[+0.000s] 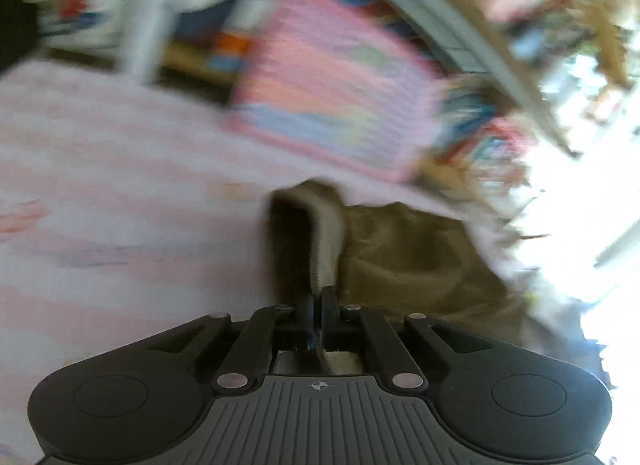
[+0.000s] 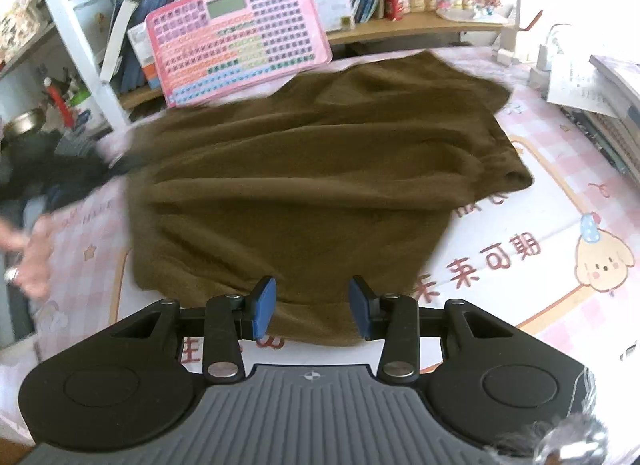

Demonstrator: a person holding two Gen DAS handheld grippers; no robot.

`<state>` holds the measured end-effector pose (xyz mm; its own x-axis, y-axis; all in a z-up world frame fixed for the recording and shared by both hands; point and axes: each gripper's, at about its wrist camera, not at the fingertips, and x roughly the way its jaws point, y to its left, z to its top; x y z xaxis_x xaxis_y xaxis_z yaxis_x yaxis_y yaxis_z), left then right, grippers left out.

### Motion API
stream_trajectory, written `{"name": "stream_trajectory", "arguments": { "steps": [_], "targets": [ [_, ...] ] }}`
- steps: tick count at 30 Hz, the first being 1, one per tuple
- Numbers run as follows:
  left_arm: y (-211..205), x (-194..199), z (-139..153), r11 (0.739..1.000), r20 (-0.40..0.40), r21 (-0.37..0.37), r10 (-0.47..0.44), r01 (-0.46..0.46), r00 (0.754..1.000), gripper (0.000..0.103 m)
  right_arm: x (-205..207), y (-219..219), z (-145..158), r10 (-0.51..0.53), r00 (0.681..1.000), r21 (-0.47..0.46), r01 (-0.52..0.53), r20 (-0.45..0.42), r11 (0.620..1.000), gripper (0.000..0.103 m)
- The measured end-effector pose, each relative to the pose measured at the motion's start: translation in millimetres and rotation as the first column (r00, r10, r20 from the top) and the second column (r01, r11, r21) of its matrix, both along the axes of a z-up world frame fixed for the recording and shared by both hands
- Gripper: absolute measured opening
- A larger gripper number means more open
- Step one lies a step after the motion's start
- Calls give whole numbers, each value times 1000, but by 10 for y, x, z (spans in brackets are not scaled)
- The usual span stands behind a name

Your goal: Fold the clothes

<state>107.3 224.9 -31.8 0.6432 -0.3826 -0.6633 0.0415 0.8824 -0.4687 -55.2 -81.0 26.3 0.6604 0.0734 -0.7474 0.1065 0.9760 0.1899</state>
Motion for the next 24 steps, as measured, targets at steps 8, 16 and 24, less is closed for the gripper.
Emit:
{"name": "stream_trajectory", "arguments": {
  "steps": [8,16,24],
  "targets": [
    [735,-101,-148,992,-26,37,126,-125,992,8,112,-209,-9,-65,998,19,65,-12,998,38],
    [904,-293,0,974,-16,86,212,-210,977,33,471,-443,-134,-110,994,-37,109,-21,993,38],
    [581,-752,259,988,85,38,146,-150,986,33,970,-780,-260,-154,988,32,154,-26,987,38]
  ]
}}
